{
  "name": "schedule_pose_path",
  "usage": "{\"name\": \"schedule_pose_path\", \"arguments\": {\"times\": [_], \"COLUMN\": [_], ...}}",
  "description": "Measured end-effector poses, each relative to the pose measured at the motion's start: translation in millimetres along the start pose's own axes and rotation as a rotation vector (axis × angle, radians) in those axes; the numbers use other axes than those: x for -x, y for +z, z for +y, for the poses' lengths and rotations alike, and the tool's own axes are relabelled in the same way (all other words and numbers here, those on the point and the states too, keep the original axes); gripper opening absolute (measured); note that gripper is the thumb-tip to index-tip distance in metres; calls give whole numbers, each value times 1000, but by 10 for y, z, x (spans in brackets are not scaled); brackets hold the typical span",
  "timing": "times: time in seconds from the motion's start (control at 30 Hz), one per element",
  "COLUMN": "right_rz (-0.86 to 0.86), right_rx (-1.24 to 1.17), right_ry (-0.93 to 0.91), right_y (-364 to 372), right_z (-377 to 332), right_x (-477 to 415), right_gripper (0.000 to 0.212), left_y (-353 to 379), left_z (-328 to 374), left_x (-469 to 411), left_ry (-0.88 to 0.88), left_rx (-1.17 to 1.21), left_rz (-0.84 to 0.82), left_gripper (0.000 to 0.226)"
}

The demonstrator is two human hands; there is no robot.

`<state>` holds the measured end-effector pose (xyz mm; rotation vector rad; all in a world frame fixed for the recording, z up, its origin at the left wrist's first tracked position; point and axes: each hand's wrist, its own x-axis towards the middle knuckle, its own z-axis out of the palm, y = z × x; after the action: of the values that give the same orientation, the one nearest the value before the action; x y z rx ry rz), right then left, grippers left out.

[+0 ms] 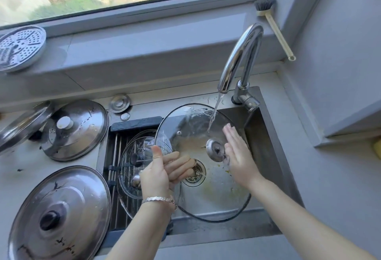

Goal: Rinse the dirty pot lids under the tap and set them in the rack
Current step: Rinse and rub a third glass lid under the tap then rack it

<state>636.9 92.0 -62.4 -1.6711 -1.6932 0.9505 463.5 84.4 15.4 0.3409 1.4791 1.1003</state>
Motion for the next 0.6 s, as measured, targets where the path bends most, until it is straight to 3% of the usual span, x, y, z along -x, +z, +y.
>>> {"name": "schedule_pose_path", "arguments": {"times": [0.13,0.27,0.33,0.43,0.5,0.6], "right_rz": [-104,-66,-59,-97,-129,-46], "right_rx": [31,-11,64,189,221,173], "right_ry": [-55,279,220,-70,-158,62], "right_y": [-25,-168,-139,44,115,-42], "right_z": [123,55,-43,-231,-287,-317], "right_x": [35,-434,-401,-78,7,-186], "right_gripper": [50,53,55,57,59,59], "left_y": [32,51,39,21,19,12], "left_z": [31,74,137,215,242,243], "left_x": [-59,-50,-79,-143,-178,-191], "left_ry": [-4,13,34,74,85,81], "left_rx": [77,121,129,182,225,287], "left_rz": [29,50,71,108,125,139], "left_gripper": [55,56,56,56,55,56]}}
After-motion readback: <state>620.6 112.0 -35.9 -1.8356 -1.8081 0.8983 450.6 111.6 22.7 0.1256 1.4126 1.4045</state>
